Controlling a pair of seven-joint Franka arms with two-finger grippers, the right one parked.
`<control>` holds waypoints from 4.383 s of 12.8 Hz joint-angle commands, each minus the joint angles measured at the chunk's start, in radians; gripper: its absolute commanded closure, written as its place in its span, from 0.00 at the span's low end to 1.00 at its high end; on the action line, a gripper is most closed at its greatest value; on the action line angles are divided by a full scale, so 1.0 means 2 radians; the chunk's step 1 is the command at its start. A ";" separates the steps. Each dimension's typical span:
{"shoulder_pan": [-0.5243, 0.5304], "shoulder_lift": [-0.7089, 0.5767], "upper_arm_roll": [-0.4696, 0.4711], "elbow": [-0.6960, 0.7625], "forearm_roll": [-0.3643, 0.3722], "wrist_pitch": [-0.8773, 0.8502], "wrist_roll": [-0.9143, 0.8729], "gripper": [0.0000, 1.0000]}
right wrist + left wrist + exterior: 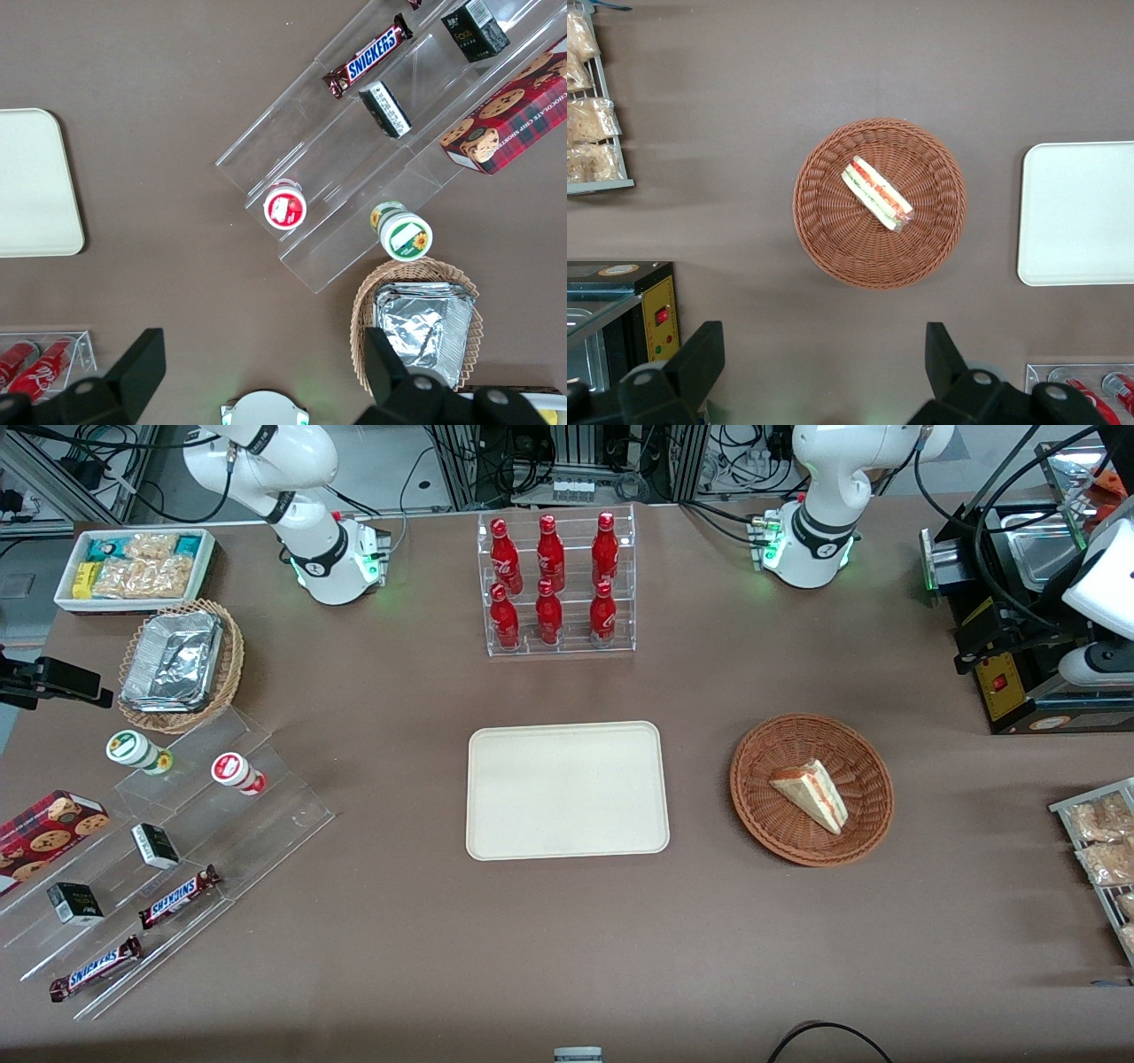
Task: Place sandwich from basket to tray
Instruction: 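Move the left gripper toward the wicker basket holding the sandwich, then lower the open left gripper over the sandwich and close on it, then lift the sandwich with the left gripper and carry it toward the cream tray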
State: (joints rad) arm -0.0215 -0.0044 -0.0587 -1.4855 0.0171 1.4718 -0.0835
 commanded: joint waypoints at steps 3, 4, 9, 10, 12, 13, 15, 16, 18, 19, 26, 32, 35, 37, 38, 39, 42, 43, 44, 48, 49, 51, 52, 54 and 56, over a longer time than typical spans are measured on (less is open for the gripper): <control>-0.008 0.003 0.003 0.002 0.001 -0.006 -0.007 0.00; -0.009 0.005 0.003 -0.007 0.001 -0.002 -0.009 0.00; -0.010 0.014 0.000 -0.100 0.006 0.090 -0.022 0.00; -0.010 0.014 -0.002 -0.129 0.006 0.127 -0.039 0.00; -0.012 0.014 -0.018 -0.187 0.008 0.206 -0.106 0.00; -0.013 0.014 -0.019 -0.217 0.008 0.243 -0.140 0.00; -0.014 0.011 -0.030 -0.283 0.009 0.324 -0.193 0.00; -0.014 0.009 -0.030 -0.313 0.009 0.364 -0.227 0.00; -0.014 0.013 -0.030 -0.354 0.009 0.421 -0.272 0.00; -0.013 0.026 -0.030 -0.356 0.008 0.432 -0.298 0.00; -0.014 0.102 -0.037 -0.358 0.009 0.480 -0.343 0.00; -0.022 0.146 -0.037 -0.357 0.010 0.513 -0.343 0.00; -0.024 0.146 -0.036 -0.358 0.011 0.515 -0.340 0.41; -0.023 0.146 -0.035 -0.353 0.011 0.514 -0.336 0.94; -0.024 0.145 -0.034 -0.352 0.011 0.514 -0.336 1.00; -0.023 0.138 -0.034 -0.349 0.016 0.510 -0.335 1.00; -0.024 0.102 -0.035 -0.314 0.026 0.426 -0.334 1.00; -0.027 0.094 -0.038 -0.291 0.034 0.385 -0.335 1.00; -0.040 0.089 -0.040 -0.268 0.036 0.350 -0.338 1.00; -0.109 0.099 -0.042 -0.169 0.034 0.240 -0.336 1.00; -0.129 0.101 -0.042 -0.159 0.034 0.240 -0.342 1.00; -0.175 0.125 -0.042 -0.133 0.030 0.240 -0.350 1.00; -0.193 0.135 -0.042 -0.119 0.030 0.240 -0.369 1.00; -0.237 0.167 -0.042 -0.091 0.032 0.244 -0.382 1.00; -0.273 0.216 -0.042 -0.041 0.032 0.245 -0.387 1.00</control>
State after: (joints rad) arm -0.5061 0.3201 -0.1564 -1.6984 0.0693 1.9781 -0.8375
